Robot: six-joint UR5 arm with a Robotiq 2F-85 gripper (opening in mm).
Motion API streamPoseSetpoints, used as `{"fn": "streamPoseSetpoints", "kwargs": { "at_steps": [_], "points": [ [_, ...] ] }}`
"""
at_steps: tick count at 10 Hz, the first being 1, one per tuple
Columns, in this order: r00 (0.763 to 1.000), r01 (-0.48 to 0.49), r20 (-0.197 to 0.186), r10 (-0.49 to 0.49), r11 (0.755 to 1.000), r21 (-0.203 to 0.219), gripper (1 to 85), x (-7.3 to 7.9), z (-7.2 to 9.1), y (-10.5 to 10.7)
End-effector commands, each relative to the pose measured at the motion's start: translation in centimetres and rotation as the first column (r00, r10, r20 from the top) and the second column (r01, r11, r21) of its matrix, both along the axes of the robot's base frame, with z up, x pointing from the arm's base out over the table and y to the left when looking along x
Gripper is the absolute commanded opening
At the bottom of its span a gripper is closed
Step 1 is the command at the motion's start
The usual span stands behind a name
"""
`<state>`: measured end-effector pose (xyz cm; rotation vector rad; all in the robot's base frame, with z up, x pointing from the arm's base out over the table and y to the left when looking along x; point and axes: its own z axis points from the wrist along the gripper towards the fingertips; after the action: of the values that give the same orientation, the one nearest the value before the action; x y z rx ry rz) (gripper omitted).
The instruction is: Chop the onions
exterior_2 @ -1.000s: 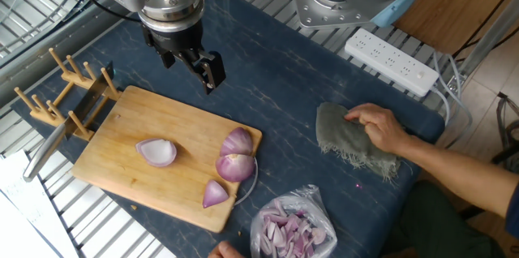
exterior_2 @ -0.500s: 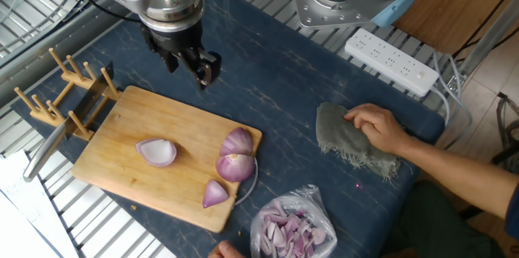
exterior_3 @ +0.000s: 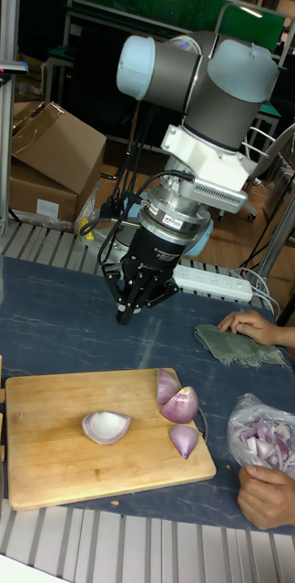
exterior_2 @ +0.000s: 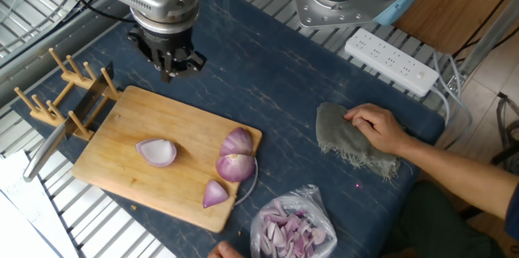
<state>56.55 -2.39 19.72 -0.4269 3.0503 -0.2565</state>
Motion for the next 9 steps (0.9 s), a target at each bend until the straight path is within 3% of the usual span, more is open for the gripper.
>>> {"fn": "streamPoseSetpoints", "kwargs": {
  "at_steps": [1, 2, 3, 4, 6, 8, 9],
  "points": [
    [1.0, 0.004, -0.02, -0.003, 0.999, 0.046, 1.0, -0.2, 0.0, 1.7],
    [0.999, 0.006, -0.048, -0.004, 0.999, 0.043, 1.0, -0.8, 0.0, 1.9],
    [0.995, 0.027, -0.099, -0.02, 0.997, 0.07, 1.0, -2.2, -0.1, 2.6],
    [0.995, 0.021, -0.099, -0.014, 0.998, 0.067, 1.0, -2.2, 0.0, 2.2],
    [0.998, 0.0, -0.06, 0.0, 1.0, 0.001, 1.0, -1.6, 0.1, -0.4],
    [0.997, 0.036, -0.063, -0.036, 0.999, -0.001, 1.0, -2.4, -0.1, -2.2],
    [0.999, 0.036, -0.042, -0.035, 0.999, 0.018, 1.0, -1.8, -1.0, -2.7]
  ]
}}
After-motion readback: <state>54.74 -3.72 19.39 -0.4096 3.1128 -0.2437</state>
